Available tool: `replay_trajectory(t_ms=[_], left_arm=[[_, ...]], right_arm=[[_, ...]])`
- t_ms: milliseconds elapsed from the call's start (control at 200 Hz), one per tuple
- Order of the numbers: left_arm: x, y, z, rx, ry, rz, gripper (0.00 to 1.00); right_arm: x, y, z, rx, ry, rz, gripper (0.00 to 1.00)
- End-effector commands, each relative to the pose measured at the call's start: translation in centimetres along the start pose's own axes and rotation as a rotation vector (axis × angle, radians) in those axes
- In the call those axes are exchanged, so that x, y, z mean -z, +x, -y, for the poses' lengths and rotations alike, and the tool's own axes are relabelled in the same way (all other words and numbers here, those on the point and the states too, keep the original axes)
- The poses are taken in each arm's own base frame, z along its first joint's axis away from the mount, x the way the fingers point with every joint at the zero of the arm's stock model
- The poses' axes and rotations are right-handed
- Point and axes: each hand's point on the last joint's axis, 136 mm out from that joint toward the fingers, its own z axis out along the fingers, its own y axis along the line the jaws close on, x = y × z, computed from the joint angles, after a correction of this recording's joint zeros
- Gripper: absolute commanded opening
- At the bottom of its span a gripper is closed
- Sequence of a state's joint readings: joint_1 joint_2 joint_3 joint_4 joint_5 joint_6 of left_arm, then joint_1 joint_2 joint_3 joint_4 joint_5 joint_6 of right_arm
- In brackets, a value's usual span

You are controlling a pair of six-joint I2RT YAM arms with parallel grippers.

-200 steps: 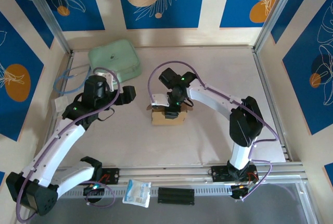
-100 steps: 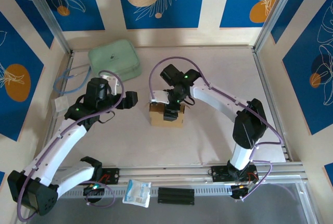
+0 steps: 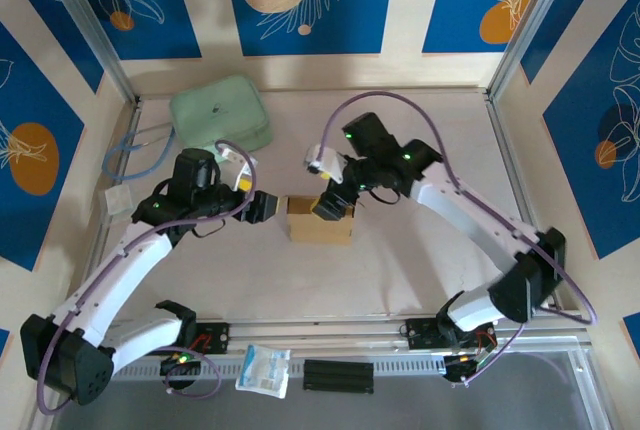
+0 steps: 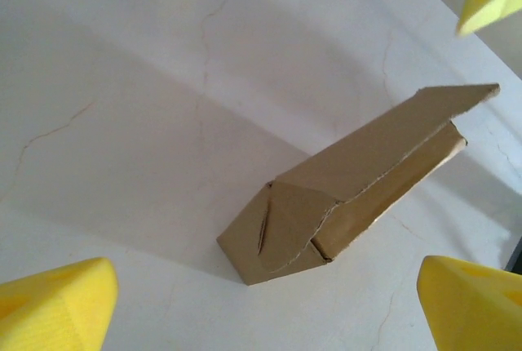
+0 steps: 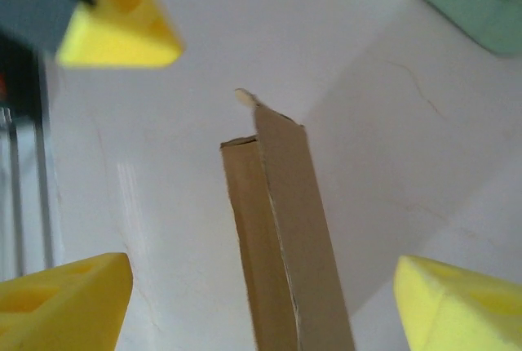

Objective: Fold the paper box

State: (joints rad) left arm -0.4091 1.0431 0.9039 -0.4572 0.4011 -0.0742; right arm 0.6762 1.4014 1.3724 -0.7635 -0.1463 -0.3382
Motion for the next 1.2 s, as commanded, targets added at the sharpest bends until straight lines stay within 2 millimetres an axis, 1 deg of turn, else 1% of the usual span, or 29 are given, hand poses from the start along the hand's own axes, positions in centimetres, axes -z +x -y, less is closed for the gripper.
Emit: replay_trajectory(t_ms=[0, 80, 95, 145, 205, 240, 300, 385, 480, 540, 585, 710, 865, 990, 1105, 1196], left_arm=[[-1.0, 0.9, 0.4, -0.052, 0.039, -0.030, 0.94], [-1.7, 1.5, -0.3, -0.038, 0.017, -0.050, 0.94], [-1.8, 1.5, -0.3, -0.035, 0.015, -0.050, 0.94], [-2.1, 1.6, -0.5, -0.025, 0.015, -0.049, 0.94], [-2.5, 1.5, -0.4, -0.014, 0.030, -0.045, 0.94], [-2.7, 1.5, -0.2, -0.008, 0.041, -0.046, 0.94], [-3.0, 1.3, 0.0, 0.001, 0.058, -0.045, 0.94], [-3.5, 1.5, 0.2, 0.020, 0.082, -0.064, 0.94], [-4.2, 1.8, 0.3, 0.039, 0.104, -0.078, 0.93], [-4.6, 2.0, 0.1, 0.059, 0.103, -0.083, 0.91], [-4.8, 1.9, 0.1, 0.070, 0.105, -0.082, 0.88], [-5.3, 1.5, 0.1, 0.092, 0.117, -0.072, 0.77], [-5.6, 1.6, 0.6, 0.105, 0.158, -0.081, 0.65], [-5.6, 1.6, 1.0, 0.121, 0.182, -0.083, 0.57], [-5.3, 1.1, 1.6, 0.137, 0.210, -0.060, 0.50], [-5.2, 0.8, 1.9, 0.148, 0.225, -0.052, 0.47]], right_arm=[[2.0, 0.5, 1.4, -0.373, 0.050, 0.090, 0.84], [3.0, 2.8, 1.7, -0.512, 0.046, 0.099, 0.85], [3.3, 3.3, 2.0, -0.536, 0.056, 0.102, 0.85], [3.5, 5.0, 2.6, -0.601, 0.079, 0.093, 0.86], [3.7, 6.6, 3.1, -0.664, 0.097, 0.076, 0.86], [3.8, 7.3, 3.2, -0.687, 0.101, 0.063, 0.84], [3.6, 8.0, 2.8, -0.699, 0.087, 0.045, 0.78], [3.1, 8.5, 2.3, -0.698, 0.063, 0.028, 0.71], [2.6, 9.1, 2.2, -0.707, 0.061, 0.012, 0.68], [2.2, 9.5, 2.5, -0.704, 0.077, -0.002, 0.62], [2.0, 9.8, 2.7, -0.698, 0.096, -0.014, 0.57], [1.4, 10.1, 3.0, -0.682, 0.113, -0.028, 0.49], [1.1, 9.8, 2.8, -0.666, 0.109, -0.027, 0.43], [1.0, 9.5, 2.7, -0.663, 0.124, -0.027, 0.34], [0.9, 9.3, 2.6, -0.667, 0.127, -0.024, 0.31], [0.9, 9.1, 2.7, -0.677, 0.136, -0.026, 0.29]])
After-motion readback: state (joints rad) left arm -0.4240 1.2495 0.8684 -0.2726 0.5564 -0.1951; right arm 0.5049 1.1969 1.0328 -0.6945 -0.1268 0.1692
